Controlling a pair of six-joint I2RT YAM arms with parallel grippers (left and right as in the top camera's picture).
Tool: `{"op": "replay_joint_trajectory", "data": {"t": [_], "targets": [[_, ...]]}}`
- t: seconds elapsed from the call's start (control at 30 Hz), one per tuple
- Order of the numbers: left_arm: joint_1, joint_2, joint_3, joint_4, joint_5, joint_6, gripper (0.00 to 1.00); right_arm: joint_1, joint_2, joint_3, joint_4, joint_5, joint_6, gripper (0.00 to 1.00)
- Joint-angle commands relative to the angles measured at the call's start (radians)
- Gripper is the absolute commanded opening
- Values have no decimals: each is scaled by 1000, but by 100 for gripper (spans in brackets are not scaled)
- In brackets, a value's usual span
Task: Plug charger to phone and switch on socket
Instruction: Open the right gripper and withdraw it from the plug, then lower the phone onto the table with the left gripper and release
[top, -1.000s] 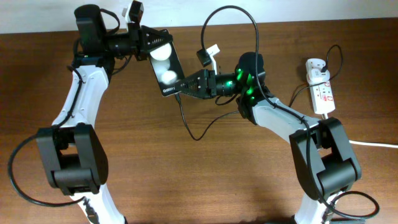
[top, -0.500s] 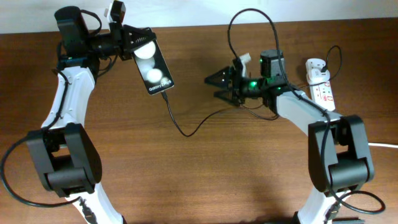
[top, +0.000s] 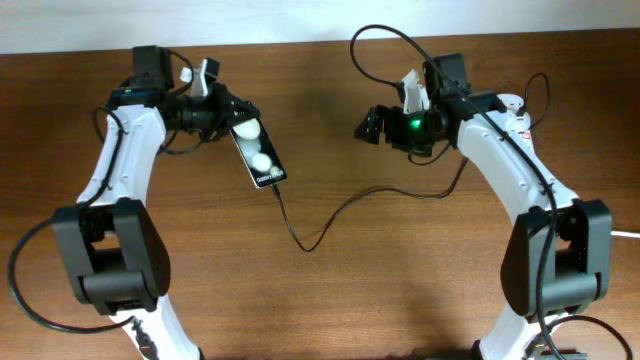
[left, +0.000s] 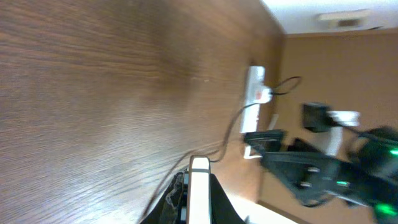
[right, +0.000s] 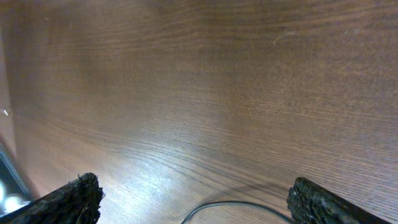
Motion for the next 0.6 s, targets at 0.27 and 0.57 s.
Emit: {"op": "replay_joint_trajectory", "data": {"t": [0.27, 0.57], "targets": [[-142, 182, 7, 105, 14, 46, 0, -6, -29, 34, -30, 23, -13, 99], [-214, 182, 7, 172, 13, 39, 0, -6, -29, 34, -48, 23, -14, 99]]}}
